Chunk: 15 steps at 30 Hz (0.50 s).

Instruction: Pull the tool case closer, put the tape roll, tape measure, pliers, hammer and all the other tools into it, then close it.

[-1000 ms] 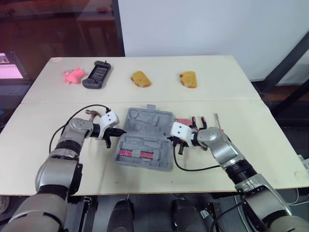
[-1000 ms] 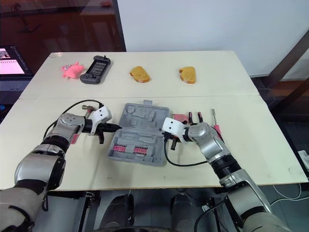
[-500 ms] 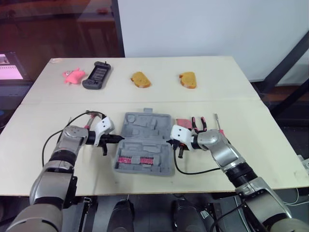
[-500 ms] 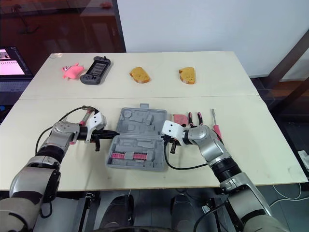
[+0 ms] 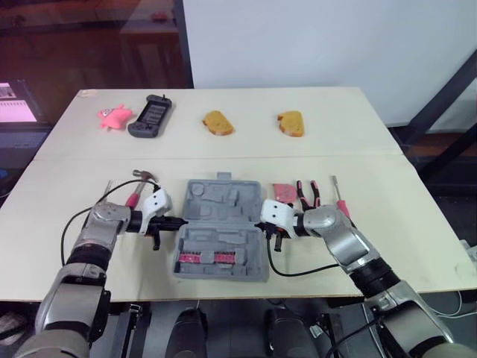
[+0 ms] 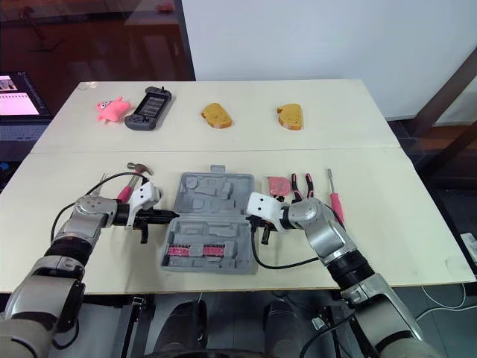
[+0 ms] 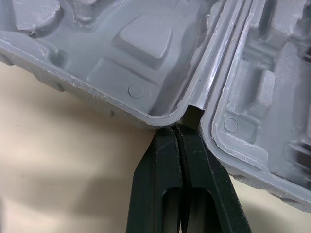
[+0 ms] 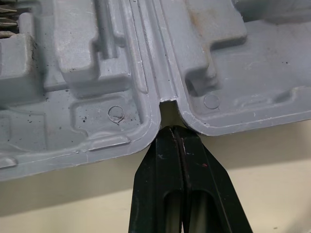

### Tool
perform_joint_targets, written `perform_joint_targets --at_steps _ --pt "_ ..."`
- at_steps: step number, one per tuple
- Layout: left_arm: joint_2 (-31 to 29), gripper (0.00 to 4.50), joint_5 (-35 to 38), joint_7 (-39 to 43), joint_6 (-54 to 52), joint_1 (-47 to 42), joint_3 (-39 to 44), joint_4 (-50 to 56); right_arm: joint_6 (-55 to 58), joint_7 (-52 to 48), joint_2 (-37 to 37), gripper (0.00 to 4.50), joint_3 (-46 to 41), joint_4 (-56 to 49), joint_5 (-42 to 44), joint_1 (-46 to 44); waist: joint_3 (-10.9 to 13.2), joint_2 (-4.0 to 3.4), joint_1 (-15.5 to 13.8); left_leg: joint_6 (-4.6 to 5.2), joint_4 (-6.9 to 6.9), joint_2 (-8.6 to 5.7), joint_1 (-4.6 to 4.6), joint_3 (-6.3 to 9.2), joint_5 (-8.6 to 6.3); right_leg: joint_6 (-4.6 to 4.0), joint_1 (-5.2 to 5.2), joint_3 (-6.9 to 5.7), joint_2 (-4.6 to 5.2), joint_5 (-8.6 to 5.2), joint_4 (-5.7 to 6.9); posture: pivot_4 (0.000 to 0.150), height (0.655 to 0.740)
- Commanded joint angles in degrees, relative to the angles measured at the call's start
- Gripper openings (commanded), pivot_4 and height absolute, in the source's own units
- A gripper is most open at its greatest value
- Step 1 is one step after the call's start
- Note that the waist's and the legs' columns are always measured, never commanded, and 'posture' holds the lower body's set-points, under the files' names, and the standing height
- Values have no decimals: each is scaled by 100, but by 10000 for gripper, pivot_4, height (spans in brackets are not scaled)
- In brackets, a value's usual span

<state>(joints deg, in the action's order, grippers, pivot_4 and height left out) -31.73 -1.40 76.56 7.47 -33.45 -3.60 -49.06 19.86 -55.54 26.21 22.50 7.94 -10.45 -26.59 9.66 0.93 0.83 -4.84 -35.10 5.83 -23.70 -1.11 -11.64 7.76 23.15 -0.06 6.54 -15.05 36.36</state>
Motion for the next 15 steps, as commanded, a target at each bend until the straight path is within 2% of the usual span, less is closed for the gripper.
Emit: perform_joint_targets --at_steps 1,8,15 --pt "13 0 23 135 -271 305 -224 268 37 -15 -21 477 84 -280 58 96 0 0 1 0 0 0 0 0 0 0 0 0 0 0 0 1500 7207" --pt "-147 0 263 280 -916 833 -283 1300 282 -120 49 477 95 -618 137 229 0 0 -10 0 0 0 -1 0 0 0 0 0 0 0 -1 1500 7207" --pt "-257 0 369 191 -1199 1140 -281 1791 471 -135 153 477 101 -937 170 478 0 0 -15 0 -1 0 -1 0 0 -1 0 1 0 -1 -2 1500 7207"
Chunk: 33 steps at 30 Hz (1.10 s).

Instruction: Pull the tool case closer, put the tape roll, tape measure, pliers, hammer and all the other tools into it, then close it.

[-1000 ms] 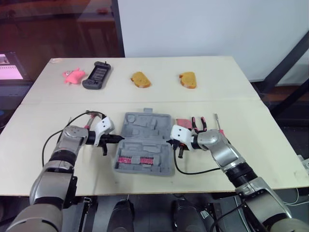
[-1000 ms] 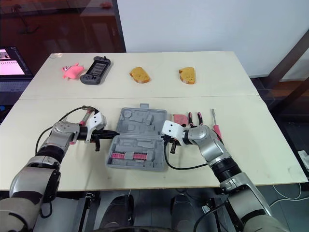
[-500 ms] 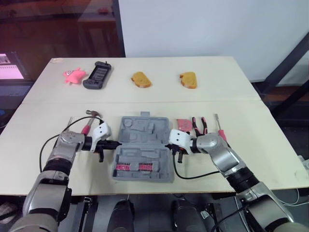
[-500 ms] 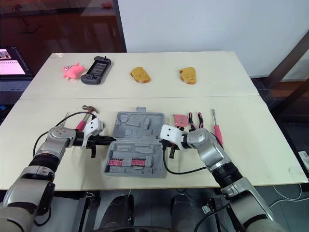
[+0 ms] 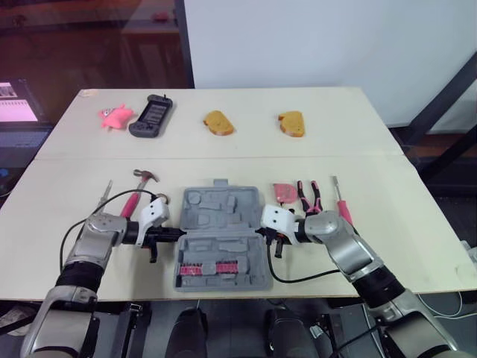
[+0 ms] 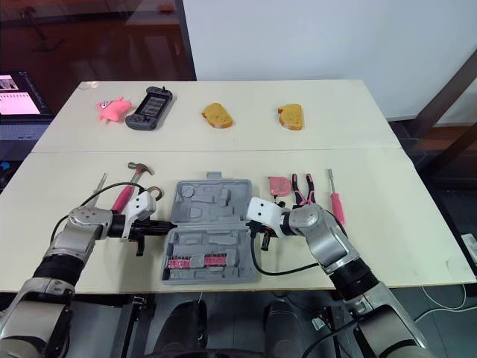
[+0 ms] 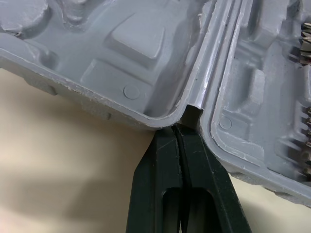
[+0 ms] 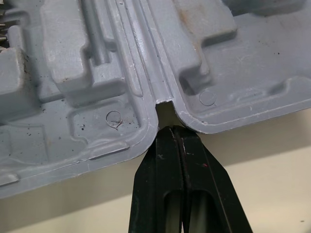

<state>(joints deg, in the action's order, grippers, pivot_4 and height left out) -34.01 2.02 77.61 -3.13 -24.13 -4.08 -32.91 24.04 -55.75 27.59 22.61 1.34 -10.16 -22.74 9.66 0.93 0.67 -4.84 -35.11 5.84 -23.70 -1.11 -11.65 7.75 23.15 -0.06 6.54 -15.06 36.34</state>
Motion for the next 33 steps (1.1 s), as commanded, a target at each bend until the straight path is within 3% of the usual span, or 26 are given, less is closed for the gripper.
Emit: perform_joint_targets --at_steps 1,9,33 --pt "-35 0 47 89 -188 242 -238 255 77 -115 32 477 86 -310 150 112 0 0 2 0 0 0 0 0 0 0 0 0 0 0 0 1500 7207" --pt "-92 0 239 25 -604 608 -305 944 369 -192 254 477 99 -823 250 457 0 0 -8 0 0 0 -1 0 -1 -1 -1 0 1 0 -4 1500 7207" --pt "-170 0 415 -45 -971 953 -447 1514 954 -219 461 477 195 -1438 520 736 0 1 -14 1 -1 0 -2 0 -1 -18 -1 0 1 -10 -8 1500 7207"
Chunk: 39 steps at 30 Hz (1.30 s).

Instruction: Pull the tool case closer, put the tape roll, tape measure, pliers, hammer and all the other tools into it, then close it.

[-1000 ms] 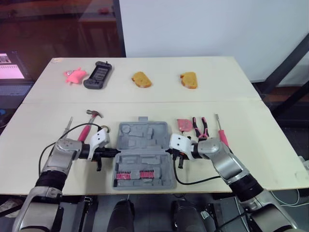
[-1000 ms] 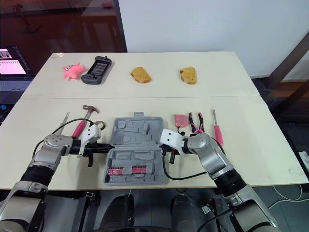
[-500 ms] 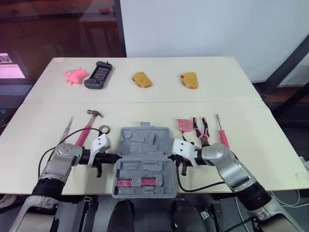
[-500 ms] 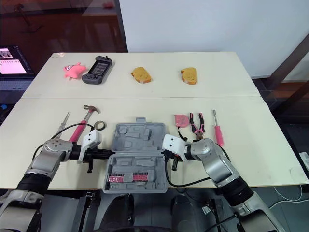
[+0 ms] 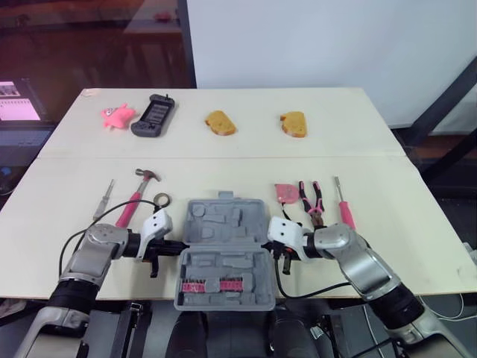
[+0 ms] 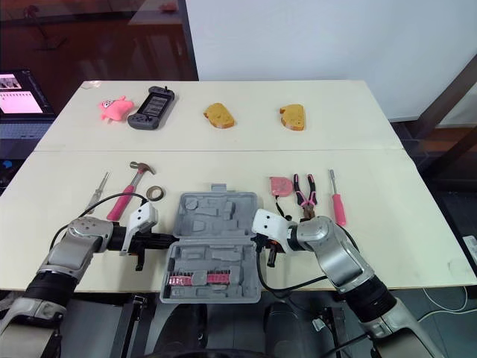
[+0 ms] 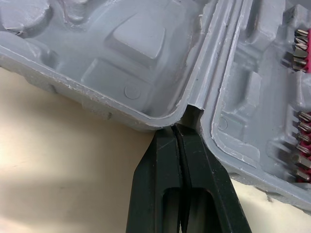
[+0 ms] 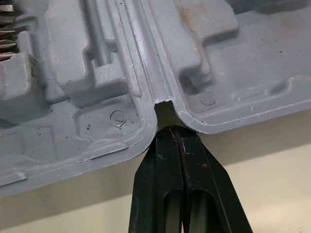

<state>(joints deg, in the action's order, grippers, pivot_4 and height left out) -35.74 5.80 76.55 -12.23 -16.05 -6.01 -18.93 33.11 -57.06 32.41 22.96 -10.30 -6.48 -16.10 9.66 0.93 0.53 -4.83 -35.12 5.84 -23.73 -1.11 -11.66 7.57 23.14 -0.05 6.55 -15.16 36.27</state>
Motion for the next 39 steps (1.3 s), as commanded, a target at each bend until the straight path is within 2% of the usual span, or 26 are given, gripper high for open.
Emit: perform_joint_targets --at_steps 1,14,21,31,32,34,35,39 --pt "-5 0 38 65 -61 164 -255 132 71 -80 -19 477 165 -293 165 87 0 0 1 0 0 0 0 0 0 -1 0 0 0 -1 0 1500 7207" --pt "-208 0 177 166 -249 400 -334 462 101 -34 65 477 154 -303 248 197 0 0 3 1 1 1 0 0 -1 -6 2 0 0 -3 -1 1500 7207" --pt "-268 0 136 87 -105 256 -314 196 47 -60 104 477 74 -151 293 104 0 0 3 1 1 1 0 0 -1 -6 2 0 0 -3 -1 1500 7207" --pt "-661 0 401 17 -65 -35 117 -206 -665 -543 935 477 -762 -64 997 398 3 4 21 1 3 2 -7 0 -1 -8 11 0 -1 -4 -5 1500 7207" --pt "-740 0 448 20 -45 -48 192 -226 -716 -604 1001 2773 -885 -60 1101 416 3 4 21 1 3 2 -6 0 -1 -9 12 0 -1 -5 -5 1500 7207" --pt "-899 5447 605 37 -69 -33 410 -158 -683 -699 1100 9034 -1234 -132 1406 450 6 9 15 1 2 2 -10 0 -1 -9 14 0 -1 -5 -5 1500 7207" --pt "-989 8582 747 79 -152 22 561 -39 -621 -763 1167 13560 -1446 -219 1593 492 7 8 8 1 2 2 -15 0 -1 -9 18 0 0 -5 -5 1500 7207" --pt "-1287 28029 1187 225 -336 359 1025 430 -498 -917 1461 32722 -2060 -477 2106 694 8 8 -11 1 -4 2 -38 0 -1 -8 31 0 0 -5 -8 1500 7207"
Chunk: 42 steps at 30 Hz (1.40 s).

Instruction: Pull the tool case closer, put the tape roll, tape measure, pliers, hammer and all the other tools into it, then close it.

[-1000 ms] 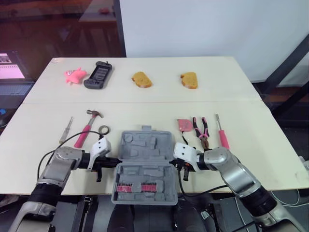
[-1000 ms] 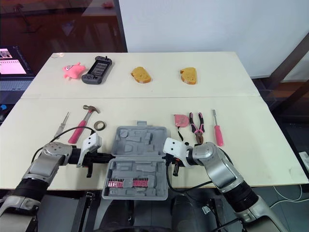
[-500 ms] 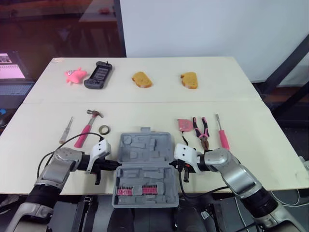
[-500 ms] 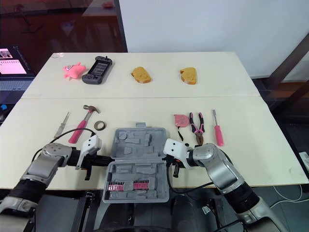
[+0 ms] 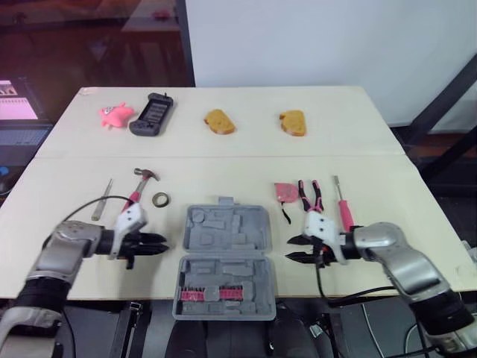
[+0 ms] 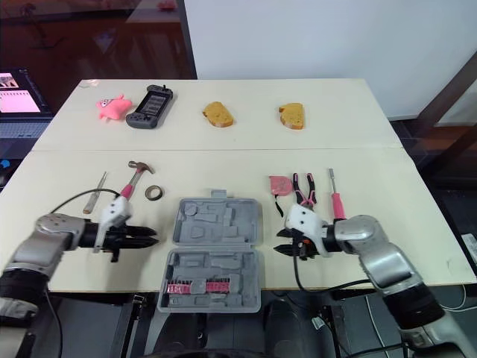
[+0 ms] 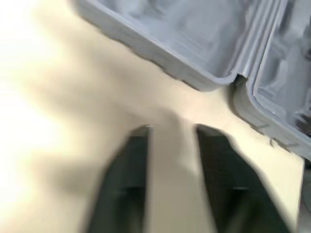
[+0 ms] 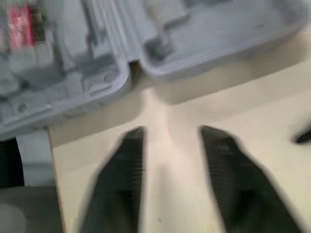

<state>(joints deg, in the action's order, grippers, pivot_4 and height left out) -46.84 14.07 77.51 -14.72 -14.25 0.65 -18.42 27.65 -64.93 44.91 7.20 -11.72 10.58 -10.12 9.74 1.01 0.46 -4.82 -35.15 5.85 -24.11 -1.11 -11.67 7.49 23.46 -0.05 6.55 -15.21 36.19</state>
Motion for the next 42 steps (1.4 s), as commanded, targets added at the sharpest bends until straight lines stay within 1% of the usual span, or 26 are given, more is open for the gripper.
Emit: perform_joint_targets --at_steps 1,2,3,6,7,9,12,16,20,26,32,37,39,42 --pt "-256 33930 471 162 -127 288 494 484 77 -153 301 38675 -660 -379 510 161 0 -1 -7 0 -1 0 0 0 0 0 -1 0 1 0 0 1500 7207" --pt "-327 39462 569 169 -153 387 641 558 153 -130 364 43712 -856 -412 621 232 1 0 -4 0 0 0 0 0 0 -1 0 0 1 -1 -1 1500 7207" --pt "-444 44614 669 155 -106 497 914 547 252 -134 448 45000 -1234 -416 814 353 1 0 -3 0 1 0 0 0 0 -2 1 0 1 -1 -1 1500 7207" --pt "-719 44614 797 60 184 710 1568 290 350 -174 639 45000 -2101 -300 1211 743 5 6 -2 0 1 0 -3 0 0 -4 4 0 1 -2 -1 1500 7207" --pt "-772 44614 819 14 262 755 1709 220 372 -186 674 45000 -2273 -259 1304 856 5 6 -1 0 1 0 -4 0 0 -4 5 0 1 -2 -1 1500 7207" --pt "-833 44614 839 -32 354 828 1877 143 395 -191 708 45000 -2476 -210 1433 1006 4 4 0 0 1 0 -2 0 0 -6 4 -1 2 -2 -4 1500 7207" --pt "-1009 44614 793 -105 710 1199 2394 -205 359 -147 667 45000 -3001 119 1628 1183 5 2 17 -1 2 0 -1 -1 -1 -8 3 0 5 -3 -7 1500 7207" --pt "-1119 44614 805 -289 1052 1509 2880 -837 59 -133 858 45000 -3221 460 1447 1384 5 3 28 0 6 0 -2 -3 -2 -10 10 0 6 -4 -7 1500 7207" --pt "-1137 44614 886 -370 1142 1496 3044 -1105 -21 -172 974 45000 -3242 692 1491 1326 5 3 5 -1 3 0 -2 -3 -2 -15 8 -1 7 -4 -6 1500 7207" --pt "-1111 44614 903 -395 1235 1475 3023 -1089 -182 -116 1011 45000 -3152 832 1467 1106 5 3 14 -2 4 -1 -4 -3 -2 -15 8 -1 10 -4 -7 1500 7207" --pt "-1068 44614 945 -560 1260 1507 3116 -860 18 -122 1014 45000 -2993 582 1659 784 5 3 20 -2 5 -1 -4 -4 -2 -15 10 -1 10 -4 -5 1500 7207" --pt "-668 44614 1281 -1246 491 1970 3422 262 381 -70 823 45000 -2296 -137 2011 65 7 -1 62 -2 6 0 -4 -4 -2 -14 11 0 10 -3 -2 1500 7207" --pt "-372 44614 1486 -1588 168 2308 3644 933 303 54 754 45000 -1922 -450 1873 -292 7 -2 54 -1 6 0 -4 -4 -2 -13 11 0 10 -3 -2 1500 7207" --pt "115 44614 1727 -2063 -257 2989 3994 1970 809 -114 802 45000 -1362 -786 2196 -1063 9 1 62 -1 4 0 -7 -5 -2 -12 13 0 10 -3 -3 1500 7207"
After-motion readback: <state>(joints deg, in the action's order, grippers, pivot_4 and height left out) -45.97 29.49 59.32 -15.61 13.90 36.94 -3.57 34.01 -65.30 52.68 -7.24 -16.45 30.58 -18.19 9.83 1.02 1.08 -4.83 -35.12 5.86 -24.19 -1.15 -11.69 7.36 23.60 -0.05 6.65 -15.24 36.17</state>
